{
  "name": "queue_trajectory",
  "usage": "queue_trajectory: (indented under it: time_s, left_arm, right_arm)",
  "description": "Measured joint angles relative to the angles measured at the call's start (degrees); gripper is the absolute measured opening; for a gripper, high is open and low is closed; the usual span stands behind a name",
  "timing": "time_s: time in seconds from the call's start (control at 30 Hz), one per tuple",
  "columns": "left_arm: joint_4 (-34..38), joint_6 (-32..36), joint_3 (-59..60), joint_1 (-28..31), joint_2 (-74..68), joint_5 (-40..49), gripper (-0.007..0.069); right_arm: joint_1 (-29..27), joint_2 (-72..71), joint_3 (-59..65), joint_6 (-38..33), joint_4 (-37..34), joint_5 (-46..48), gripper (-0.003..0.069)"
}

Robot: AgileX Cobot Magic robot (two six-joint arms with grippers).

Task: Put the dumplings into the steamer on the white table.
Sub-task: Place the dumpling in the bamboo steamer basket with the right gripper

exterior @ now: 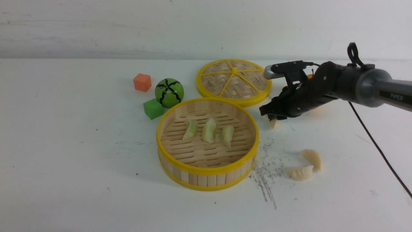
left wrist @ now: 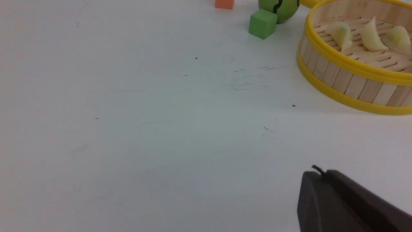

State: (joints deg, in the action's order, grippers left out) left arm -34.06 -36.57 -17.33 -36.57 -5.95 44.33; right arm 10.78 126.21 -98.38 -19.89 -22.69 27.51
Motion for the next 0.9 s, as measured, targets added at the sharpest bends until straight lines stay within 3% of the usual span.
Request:
queue_trajectory:
  time_s: [0.1, 0.23, 0.4, 0.57, 0.9]
  left_arm:
    - [-0.1, -0.1, 0.0, 0.0, 0.0, 0.0, -0.0013]
    - [-0.1, -0.2, 0.0, 0.0, 0.0, -1.7, -0.0013]
    - [-0.3, -0.2, 0.0, 0.0, 0.0, -3.3, -0.0013]
    - [-0.7, -0.2, 0.1, 0.0, 0.0, -2.2, -0.0013]
    - [-0.8, -0.2, 0.1, 0.0, 0.0, -2.2, -0.0013]
  right_arm:
    - [0.0, -5.8, 0.0, 0.0, -0.8, 3.4, 0.0141]
    - [1.9, -14.5, 0.0, 1.8, -7.8, 12.0, 0.0141]
    - [12.3, -16.4, 2.9, 2.8, -11.0, 18.4, 0.0137]
    - [20.9, -12.3, 7.9, 5.4, -3.9, 12.2, 0.0137]
    - [24.0, -5.9, 8.1, 7.4, -3.1, -4.2, 0.0145]
